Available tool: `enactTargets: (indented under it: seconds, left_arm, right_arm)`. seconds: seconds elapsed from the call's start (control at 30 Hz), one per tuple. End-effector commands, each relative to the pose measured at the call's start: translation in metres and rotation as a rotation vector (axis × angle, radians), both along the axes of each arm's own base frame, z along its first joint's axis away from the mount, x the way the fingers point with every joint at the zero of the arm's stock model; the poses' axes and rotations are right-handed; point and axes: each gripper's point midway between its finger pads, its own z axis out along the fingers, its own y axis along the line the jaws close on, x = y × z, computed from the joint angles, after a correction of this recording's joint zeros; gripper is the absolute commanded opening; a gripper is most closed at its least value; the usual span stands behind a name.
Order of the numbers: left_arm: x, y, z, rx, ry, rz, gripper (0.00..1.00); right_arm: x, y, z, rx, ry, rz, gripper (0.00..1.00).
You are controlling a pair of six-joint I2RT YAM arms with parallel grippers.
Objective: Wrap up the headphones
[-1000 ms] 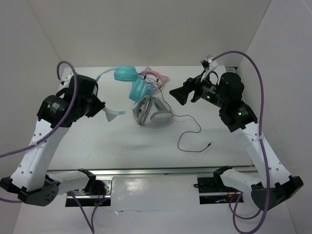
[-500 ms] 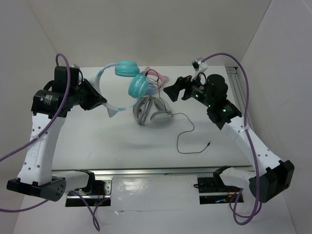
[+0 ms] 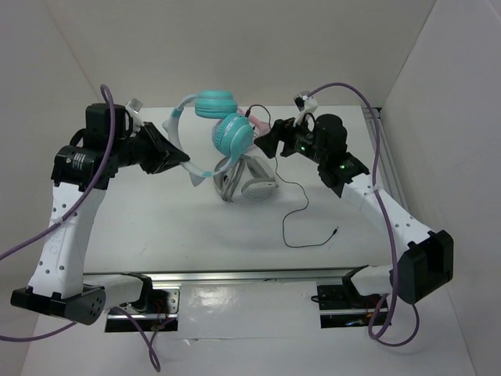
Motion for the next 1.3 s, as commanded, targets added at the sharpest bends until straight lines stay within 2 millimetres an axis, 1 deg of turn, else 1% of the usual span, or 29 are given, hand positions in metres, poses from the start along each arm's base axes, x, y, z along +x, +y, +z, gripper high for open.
enactTargets:
  seconds: [0.0,0.03,0.07,0.1,0.13,0.2,0.23,0.33,0.37,0.4,0.43,0.47,0.5,0.57,0.67,0.73,0.8,0.83,0.87,0.9,0.93,0.97,1.0,1.07,1.1,1.17,1.2,1.23,1.27]
  left_arm:
    - [-0.002,-0.01,0.062,-0.106,-0.184,-0.039,0.0]
    - [-0.002,-0.008,0.062,-0.098,-0.183,-0.025,0.0]
    - [0.001,-0.003,0.061,-0.072,-0.19,0.003,0.0]
    - [0.0,0.001,0.06,-0.052,-0.188,0.018,0.0]
    - [0.002,0.004,0.06,-0.041,-0.19,0.035,0.0]
    - [0.005,0.009,0.056,-0.019,-0.183,0.068,0.0]
    - [0.005,0.009,0.056,-0.019,-0.183,0.068,0.0]
    - [0.006,0.016,0.051,0.007,-0.168,0.103,0.0]
    - [0.007,0.017,0.054,0.01,-0.178,0.112,0.0]
    - [0.007,0.019,0.058,0.012,-0.191,0.12,0.0]
    - [0.007,0.019,0.058,0.012,-0.191,0.12,0.0]
    - [0.006,0.021,0.061,0.017,-0.198,0.131,0.0]
    - [0.009,0.02,0.058,0.02,-0.188,0.131,0.0]
    - [0.013,0.026,0.064,0.043,-0.209,0.158,0.0]
    - [0.023,0.038,0.056,0.111,-0.184,0.21,0.0]
    - [0.029,0.049,0.053,0.13,-0.17,0.253,0.0]
    - [0.033,0.048,0.058,0.125,-0.187,0.254,0.0]
    - [0.035,0.045,0.058,0.115,-0.183,0.237,0.0]
    - [0.037,0.041,0.068,0.092,-0.206,0.231,0.0]
    - [0.04,0.037,0.073,0.077,-0.22,0.214,0.0]
    - [0.04,0.033,0.076,0.043,-0.211,0.193,0.0]
    - [0.049,0.027,0.077,0.019,-0.205,0.178,0.0]
    - [0.053,0.022,0.078,0.002,-0.208,0.153,0.0]
    - [0.061,0.013,0.085,-0.063,-0.216,0.126,0.0]
    - [0.065,0.01,0.086,-0.071,-0.221,0.114,0.0]
    - [0.07,0.007,0.088,-0.099,-0.223,0.097,0.0]
    - [0.073,0.005,0.085,-0.11,-0.207,0.092,0.0]
    - [0.075,0.009,0.087,-0.11,-0.217,0.104,0.0]
    - [0.074,0.008,0.091,-0.117,-0.225,0.093,0.0]
  right_arm:
    - [0.013,-0.014,0.048,0.061,-0.147,-0.043,0.78]
    - [0.016,-0.019,0.042,0.054,-0.135,-0.055,0.72]
    - [0.018,-0.025,0.048,0.061,-0.153,-0.069,0.54]
    - [0.022,-0.032,0.043,0.056,-0.144,-0.089,0.44]
    - [0.019,-0.033,0.048,0.06,-0.155,-0.089,0.38]
    - [0.024,-0.043,0.043,0.055,-0.148,-0.109,0.35]
    - [0.02,-0.042,0.047,0.059,-0.156,-0.094,0.33]
    - [0.022,-0.046,0.04,0.051,-0.138,-0.103,0.23]
    - [0.02,-0.044,0.035,0.049,-0.129,-0.092,0.21]
    - [0.018,-0.045,0.039,0.059,-0.131,-0.093,0.21]
    - [0.018,-0.045,0.035,0.055,-0.123,-0.093,0.1]
    - [0.018,-0.045,0.03,0.052,-0.114,-0.093,0.07]
    - [0.017,-0.045,0.03,0.06,-0.107,-0.093,0.07]
    - [0.016,-0.043,0.03,0.061,-0.107,-0.084,0.07]
    - [0.008,-0.039,0.038,0.072,-0.105,-0.046,0.07]
    - [0.0,-0.034,0.036,0.038,-0.109,-0.015,0.11]
    - [-0.001,-0.035,0.031,0.019,-0.082,-0.014,0.16]
    - [-0.006,-0.032,0.028,0.018,-0.077,-0.005,0.2]
    - [-0.009,-0.033,0.026,0.017,-0.076,-0.005,0.22]
    - [-0.009,-0.033,0.015,0.012,-0.062,-0.005,0.23]
    - [-0.011,-0.033,0.014,0.026,-0.06,-0.006,0.23]
    - [-0.013,-0.028,0.016,0.054,-0.068,0.01,0.24]
    - [-0.014,-0.026,0.009,0.061,-0.056,0.02,0.24]
    - [-0.014,-0.013,0.0,0.061,-0.032,0.039,0.24]
    - [-0.007,-0.012,-0.011,0.049,-0.005,0.028,0.24]
    - [-0.003,-0.007,-0.016,0.047,-0.004,0.023,0.24]
    - [0.003,-0.005,-0.016,0.049,-0.01,0.023,0.21]
    - [0.005,-0.004,-0.021,0.045,0.0,0.023,0.21]
    - [0.008,-0.002,-0.017,0.05,-0.011,0.023,0.21]
